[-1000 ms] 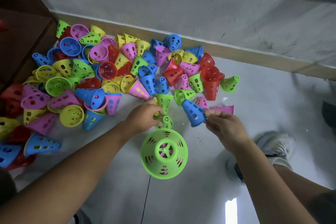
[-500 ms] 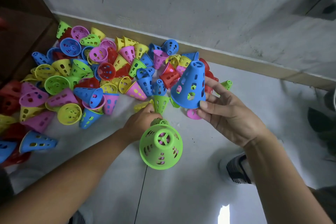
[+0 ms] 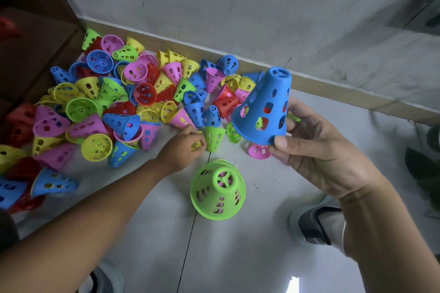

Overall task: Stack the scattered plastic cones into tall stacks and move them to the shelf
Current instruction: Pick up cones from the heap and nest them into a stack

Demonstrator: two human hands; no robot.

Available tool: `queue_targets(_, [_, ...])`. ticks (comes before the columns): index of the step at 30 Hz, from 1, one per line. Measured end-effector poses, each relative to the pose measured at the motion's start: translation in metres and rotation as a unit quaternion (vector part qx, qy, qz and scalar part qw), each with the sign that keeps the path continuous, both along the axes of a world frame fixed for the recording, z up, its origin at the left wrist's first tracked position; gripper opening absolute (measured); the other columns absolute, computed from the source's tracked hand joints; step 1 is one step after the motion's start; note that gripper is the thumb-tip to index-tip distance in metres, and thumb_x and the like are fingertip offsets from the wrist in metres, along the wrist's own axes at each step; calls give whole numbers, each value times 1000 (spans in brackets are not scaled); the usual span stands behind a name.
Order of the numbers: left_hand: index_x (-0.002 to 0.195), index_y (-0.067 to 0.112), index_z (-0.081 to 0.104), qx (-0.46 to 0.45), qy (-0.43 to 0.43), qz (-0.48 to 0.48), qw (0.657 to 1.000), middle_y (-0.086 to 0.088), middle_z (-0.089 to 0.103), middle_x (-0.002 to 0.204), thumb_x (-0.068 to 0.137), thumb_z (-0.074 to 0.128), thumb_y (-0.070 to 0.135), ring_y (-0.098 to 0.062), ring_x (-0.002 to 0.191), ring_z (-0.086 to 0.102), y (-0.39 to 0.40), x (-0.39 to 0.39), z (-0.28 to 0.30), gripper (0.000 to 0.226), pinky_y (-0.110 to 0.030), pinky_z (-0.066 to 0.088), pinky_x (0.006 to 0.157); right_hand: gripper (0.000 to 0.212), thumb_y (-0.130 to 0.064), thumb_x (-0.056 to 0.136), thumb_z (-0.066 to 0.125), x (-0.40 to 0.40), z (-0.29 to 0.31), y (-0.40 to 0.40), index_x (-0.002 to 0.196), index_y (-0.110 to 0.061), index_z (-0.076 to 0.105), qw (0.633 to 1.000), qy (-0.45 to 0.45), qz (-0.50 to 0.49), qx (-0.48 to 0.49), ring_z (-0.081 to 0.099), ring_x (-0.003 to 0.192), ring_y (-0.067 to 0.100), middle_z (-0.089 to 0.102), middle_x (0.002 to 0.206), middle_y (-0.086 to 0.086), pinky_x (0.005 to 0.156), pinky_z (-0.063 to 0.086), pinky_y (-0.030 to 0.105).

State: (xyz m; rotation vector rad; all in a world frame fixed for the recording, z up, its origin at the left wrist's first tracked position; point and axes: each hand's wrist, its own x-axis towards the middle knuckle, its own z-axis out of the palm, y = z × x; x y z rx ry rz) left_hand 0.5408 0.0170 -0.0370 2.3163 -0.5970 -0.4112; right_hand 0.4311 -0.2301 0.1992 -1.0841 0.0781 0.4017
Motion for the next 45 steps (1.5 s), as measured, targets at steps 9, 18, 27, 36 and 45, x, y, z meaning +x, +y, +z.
queue_targets(9, [100,26,68,-17,44,-67,997,7,63,101,86,67,42,-3,87,60,-3,8,3,22,-23,45,74,62,12,67,71,-11,20,14,125,-11,65,998,-6,53,-42,70,89,23,69,104,16,78,58,30])
queue_targets(18, [112,25,64,60,-11,-46,997,1,50,115,81,63,34,-24,113,48,15,32,17,32,-43,49,93,70,11,77,69,-8,33,26,140,-9,48,981,-42,145,-119,62,118,36,64,129,19,98,52,43])
queue_targets(27, [127,28,53,200,-38,-79,976,0,46,132,86,66,35,-27,127,39,29,23,5,43,-47,42,102,68,-1,74,79,-10,32,33,134,-20,54,953,-54,215,-208,64,116,28,68,123,7,92,55,40])
queue_targets(36, [80,22,47,213,45,-77,973,-3,58,94,91,63,32,-29,95,56,27,18,4,22,-35,36,73,65,-28,73,89,-16,22,38,127,-44,55,882,-59,231,-407,56,108,23,57,122,-2,94,53,48])
queue_targets(45, [95,5,59,-49,148,35,987,-22,63,93,80,63,54,-16,84,54,52,19,41,52,-51,51,81,66,-20,66,89,-20,4,14,125,-35,62,912,-11,161,-377,64,97,20,62,123,4,90,56,33])
